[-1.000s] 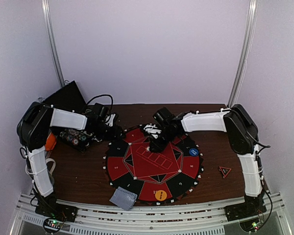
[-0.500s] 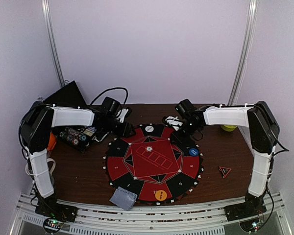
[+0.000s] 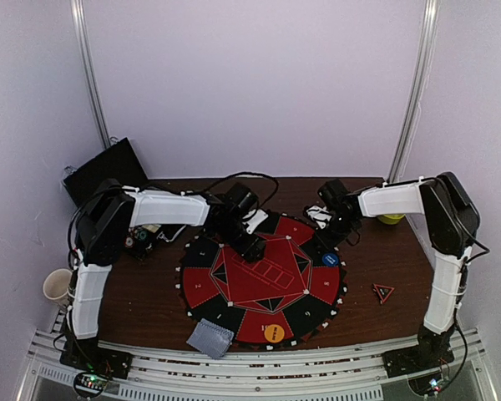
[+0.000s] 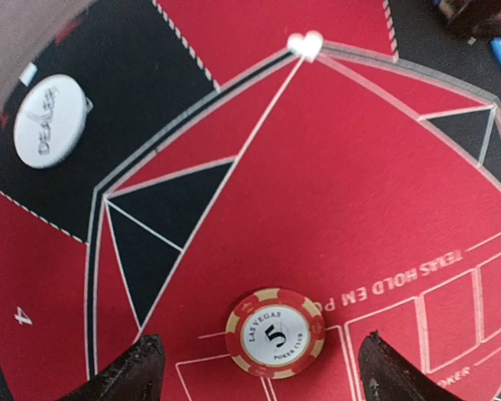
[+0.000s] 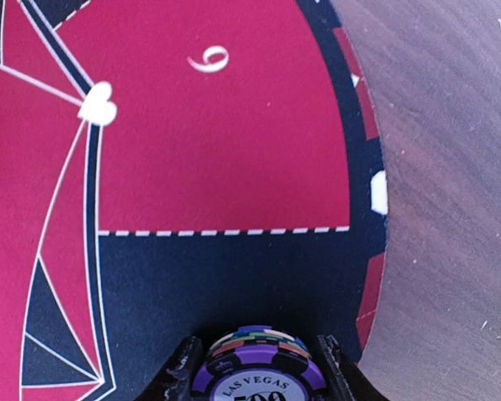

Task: Distribute texas hold em gaming equipment
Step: Move the poker chip to the big blind area.

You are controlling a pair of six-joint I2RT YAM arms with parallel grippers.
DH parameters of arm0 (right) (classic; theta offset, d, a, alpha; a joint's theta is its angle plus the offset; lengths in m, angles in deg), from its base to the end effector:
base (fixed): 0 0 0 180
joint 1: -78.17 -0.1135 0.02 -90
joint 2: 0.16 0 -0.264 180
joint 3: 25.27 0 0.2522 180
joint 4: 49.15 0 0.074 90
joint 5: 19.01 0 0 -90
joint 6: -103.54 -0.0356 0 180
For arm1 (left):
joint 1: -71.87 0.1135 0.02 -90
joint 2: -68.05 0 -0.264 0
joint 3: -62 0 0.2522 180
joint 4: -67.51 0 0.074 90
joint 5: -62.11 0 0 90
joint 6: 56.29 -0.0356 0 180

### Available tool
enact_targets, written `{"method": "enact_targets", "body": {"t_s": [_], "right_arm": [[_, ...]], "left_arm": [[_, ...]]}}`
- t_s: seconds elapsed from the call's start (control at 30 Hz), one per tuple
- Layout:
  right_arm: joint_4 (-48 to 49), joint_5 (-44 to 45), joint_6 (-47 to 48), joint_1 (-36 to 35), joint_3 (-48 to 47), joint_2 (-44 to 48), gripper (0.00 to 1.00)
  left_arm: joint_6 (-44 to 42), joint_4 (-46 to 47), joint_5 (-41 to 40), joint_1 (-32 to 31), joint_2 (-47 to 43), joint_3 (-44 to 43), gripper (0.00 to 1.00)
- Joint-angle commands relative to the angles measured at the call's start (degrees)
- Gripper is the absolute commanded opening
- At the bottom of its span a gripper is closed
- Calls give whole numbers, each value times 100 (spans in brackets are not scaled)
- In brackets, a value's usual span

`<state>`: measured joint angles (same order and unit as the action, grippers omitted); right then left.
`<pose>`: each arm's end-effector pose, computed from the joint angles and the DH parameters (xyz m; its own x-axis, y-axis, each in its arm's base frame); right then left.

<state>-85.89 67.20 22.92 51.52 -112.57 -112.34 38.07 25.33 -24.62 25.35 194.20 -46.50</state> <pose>0.3569 0.1818 0.1555 -0.6983 -0.5324 -0.4784 -0.5974 0.8017 -0.0201 0.3227 -0.3432 0.1555 -0.6497 0.5749 -0.4974 0.6968 0.7119 -0.0874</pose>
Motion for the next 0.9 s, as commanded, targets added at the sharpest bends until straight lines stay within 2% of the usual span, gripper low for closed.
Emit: {"method": "enact_targets", "body": {"t_s": [0.0,0.07,0.23,0.43,0.5,0.6,0.87], "right_arm": [[184,280,-172,-24,59,-151,0],[254,373,-231,-26,128,-128,2],[570,391,-270,-42,372,-111,13],[416,427,-302,-49,275,-190,44],[315,378,-320,-57,222,-185,52],[259,323,-336,-75,225,-158,58],[184,266,-413,-86,103,-155,68]], "left_arm": [[-229,-405,-473,-122,278,-462,84],[-233,-561,-632,-165,429,-628,84],[-131,-679,-792,-191,660,-833,82],[-75,-1157,-777,-192,911,-1254,70],[-7,-1445,-763,-193,902,-1274,68],[16,-1481,-584,-191,823,-1082,67],[19,-1481,-507,-193,869,-1078,51]]}}
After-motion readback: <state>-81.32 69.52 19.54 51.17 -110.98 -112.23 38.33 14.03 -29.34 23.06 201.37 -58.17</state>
